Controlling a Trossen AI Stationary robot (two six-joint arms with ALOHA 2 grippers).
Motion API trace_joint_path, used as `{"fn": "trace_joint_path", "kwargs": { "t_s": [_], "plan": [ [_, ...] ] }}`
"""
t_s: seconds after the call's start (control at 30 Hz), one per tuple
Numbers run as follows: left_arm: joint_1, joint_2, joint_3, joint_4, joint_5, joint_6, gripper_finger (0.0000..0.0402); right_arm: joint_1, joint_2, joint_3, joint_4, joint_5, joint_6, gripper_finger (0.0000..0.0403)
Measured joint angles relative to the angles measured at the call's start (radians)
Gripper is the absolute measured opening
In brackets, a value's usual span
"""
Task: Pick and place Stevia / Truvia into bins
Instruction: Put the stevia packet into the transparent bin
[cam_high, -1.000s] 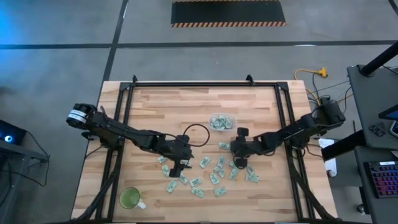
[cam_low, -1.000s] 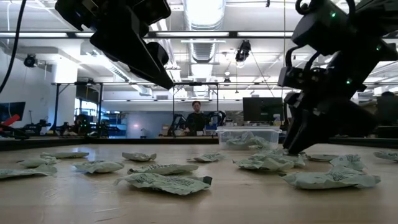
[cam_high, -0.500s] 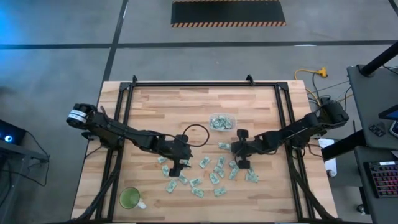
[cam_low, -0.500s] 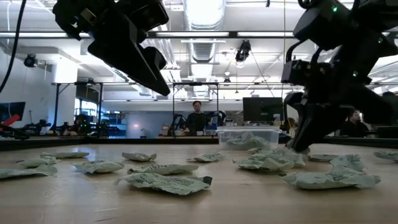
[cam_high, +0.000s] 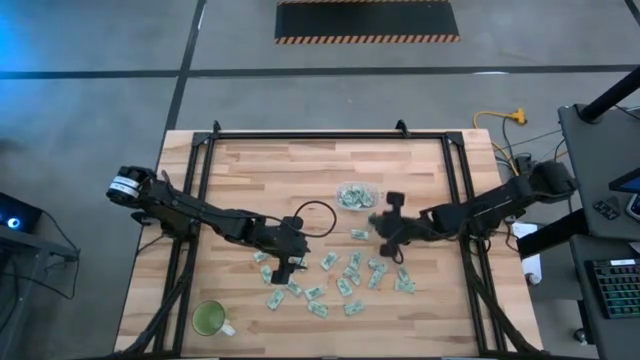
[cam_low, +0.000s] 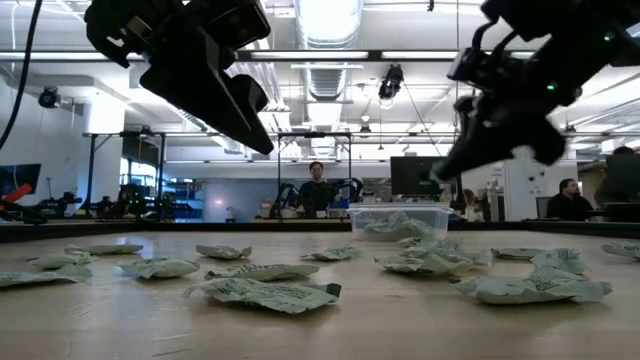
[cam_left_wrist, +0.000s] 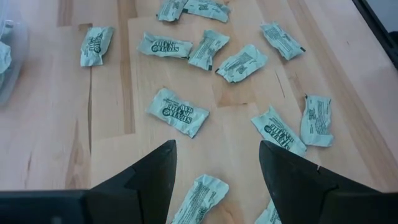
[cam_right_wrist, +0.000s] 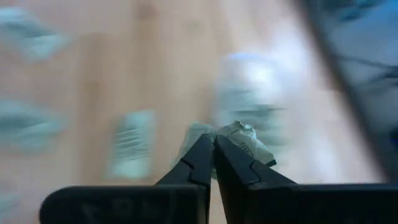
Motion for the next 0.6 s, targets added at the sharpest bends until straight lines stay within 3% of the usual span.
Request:
{"fn": "trace_joint_path", "kwargs": {
  "t_s": [0.07,0.17,0.43,0.6],
  "plan": [
    [0.0,0.0,0.001,0.0,0.0,0.0,0.0213,-0.026,-0.012,0.0,0.022,0.086,-0.029,0.0009],
    [0.0,0.0,0.001,0.007,0.0,0.0,0.0212,-0.092,-0.02,0.0,0.073,0.083,-0.07,0.0009],
    [0.0,0.0,0.0,0.022,0.0,-0.001,0.0212,-0.297,0.015,0.0,0.162,-0.112,-0.052,0.0012],
    [0.0,0.0,-0.002,0.022,0.0,-0.001,0.0212,-0.383,0.039,0.0,0.16,-0.208,-0.011,0.0053]
  ]
}}
